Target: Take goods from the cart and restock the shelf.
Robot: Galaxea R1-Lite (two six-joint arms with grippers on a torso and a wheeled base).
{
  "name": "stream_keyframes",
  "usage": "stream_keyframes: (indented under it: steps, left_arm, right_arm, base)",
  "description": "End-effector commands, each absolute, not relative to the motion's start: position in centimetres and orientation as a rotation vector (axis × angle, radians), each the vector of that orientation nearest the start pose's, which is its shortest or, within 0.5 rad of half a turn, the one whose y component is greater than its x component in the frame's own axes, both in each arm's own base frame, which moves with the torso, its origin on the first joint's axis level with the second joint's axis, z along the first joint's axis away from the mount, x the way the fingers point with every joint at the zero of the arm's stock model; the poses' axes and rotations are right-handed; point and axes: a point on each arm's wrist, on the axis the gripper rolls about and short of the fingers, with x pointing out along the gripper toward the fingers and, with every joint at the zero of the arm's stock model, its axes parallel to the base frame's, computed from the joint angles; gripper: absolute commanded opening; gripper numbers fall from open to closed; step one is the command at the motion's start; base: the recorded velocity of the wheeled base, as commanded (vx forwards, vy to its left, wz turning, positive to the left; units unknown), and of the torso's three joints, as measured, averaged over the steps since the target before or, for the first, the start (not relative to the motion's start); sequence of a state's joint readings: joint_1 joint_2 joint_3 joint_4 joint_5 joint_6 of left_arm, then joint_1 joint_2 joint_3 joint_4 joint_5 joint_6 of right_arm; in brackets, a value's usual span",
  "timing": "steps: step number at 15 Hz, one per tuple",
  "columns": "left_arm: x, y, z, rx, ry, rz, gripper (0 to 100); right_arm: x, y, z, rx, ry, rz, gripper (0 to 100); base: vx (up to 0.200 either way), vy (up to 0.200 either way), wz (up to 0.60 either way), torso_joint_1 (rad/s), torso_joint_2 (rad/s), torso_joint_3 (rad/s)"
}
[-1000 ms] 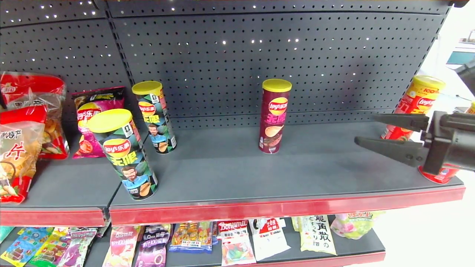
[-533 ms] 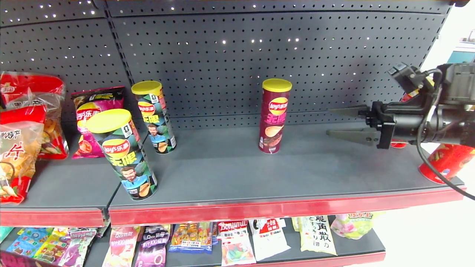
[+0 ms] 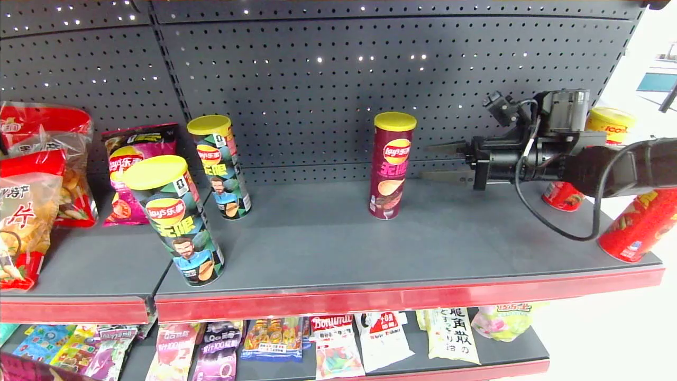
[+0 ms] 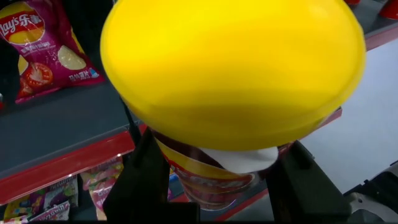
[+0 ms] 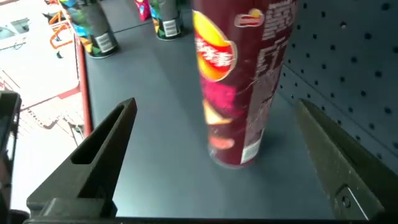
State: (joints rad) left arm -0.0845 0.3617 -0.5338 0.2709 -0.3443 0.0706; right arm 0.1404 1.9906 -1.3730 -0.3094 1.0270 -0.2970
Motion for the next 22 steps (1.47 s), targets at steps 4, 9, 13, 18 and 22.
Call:
stream_keyframes:
  steps: [4, 9, 13, 18, 22]
  left_arm:
    - [-2.2, -0.6, 20.0, 0.057, 0.083, -0.429, 0]
    - [-2.2, -0.6, 20.0, 0.059, 0.08, -0.429, 0]
    - [-2.2, -0.6, 20.0, 0.059, 0.081, -0.428, 0]
    - [-2.2, -0.6, 20.0, 0.06, 0.079, -0.428, 0]
    - [-2.3, -0.6, 20.0, 0.062, 0.074, -0.428, 0]
  right_arm:
    - [41.4, 8.0, 18.9, -0.112, 0.132, 1.204, 100]
    - [43.2, 8.8, 18.4, -0.118, 0.107, 1.236, 100]
    - [43.9, 9.1, 17.8, -0.117, 0.108, 1.24, 100]
    - [44.9, 10.0, 18.0, -0.131, 0.079, 1.254, 100]
    - [44.6, 10.7, 18.3, -0.131, 0.075, 1.27, 100]
  base:
    - [0.0, 0.0, 0.0, 0.0, 0.0, 0.0]
    - [0.0, 0.0, 0.0, 0.0, 0.0, 0.0]
    - [0.0, 0.0, 0.0, 0.0, 0.0, 0.0]
    - [0.0, 0.0, 0.0, 0.0, 0.0, 0.0]
    - [0.0, 0.0, 0.0, 0.0, 0.0, 0.0]
